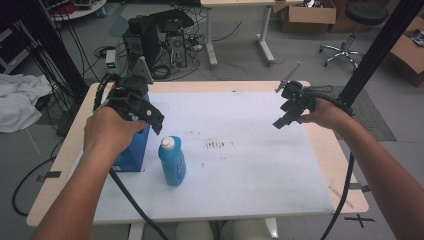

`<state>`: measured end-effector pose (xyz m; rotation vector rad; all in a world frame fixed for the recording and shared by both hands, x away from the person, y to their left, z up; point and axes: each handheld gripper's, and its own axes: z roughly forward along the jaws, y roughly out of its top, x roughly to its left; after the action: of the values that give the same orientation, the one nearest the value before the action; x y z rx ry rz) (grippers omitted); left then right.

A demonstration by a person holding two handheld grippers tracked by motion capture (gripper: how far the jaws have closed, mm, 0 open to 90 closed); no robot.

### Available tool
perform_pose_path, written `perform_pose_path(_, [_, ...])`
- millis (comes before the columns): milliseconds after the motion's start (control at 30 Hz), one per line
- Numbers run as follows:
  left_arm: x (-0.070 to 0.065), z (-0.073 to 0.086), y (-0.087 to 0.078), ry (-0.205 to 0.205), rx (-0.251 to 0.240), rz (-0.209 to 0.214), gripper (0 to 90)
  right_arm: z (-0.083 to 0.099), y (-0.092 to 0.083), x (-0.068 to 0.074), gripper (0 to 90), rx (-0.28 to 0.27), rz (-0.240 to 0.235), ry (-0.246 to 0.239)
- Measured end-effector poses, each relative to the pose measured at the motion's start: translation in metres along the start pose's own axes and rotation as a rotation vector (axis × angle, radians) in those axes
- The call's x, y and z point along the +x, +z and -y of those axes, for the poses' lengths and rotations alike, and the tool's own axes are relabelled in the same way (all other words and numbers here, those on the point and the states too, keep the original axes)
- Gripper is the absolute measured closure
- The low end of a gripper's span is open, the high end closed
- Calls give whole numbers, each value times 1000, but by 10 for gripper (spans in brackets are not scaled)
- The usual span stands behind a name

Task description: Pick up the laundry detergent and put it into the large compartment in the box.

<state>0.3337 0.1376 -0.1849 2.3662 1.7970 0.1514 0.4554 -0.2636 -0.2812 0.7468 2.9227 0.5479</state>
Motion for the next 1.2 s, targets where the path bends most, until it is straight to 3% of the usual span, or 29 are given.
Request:
perform_pose_path(300, [-16, -4, 9, -11, 22, 23, 207, 8, 3, -4, 173, 2, -6, 12])
perform_pose_path(500, [-20, -4, 13, -22, 21, 14, 203, 9, 2, -4, 174, -3, -8, 13])
perform_pose_path(667, [-27, -3, 25, -17, 37, 17, 203, 7, 1, -3, 174, -8, -9, 10])
perform_pose_path(1200, [-35, -5, 48, -27, 71, 1, 203, 4, 1, 1, 173, -6, -10, -6])
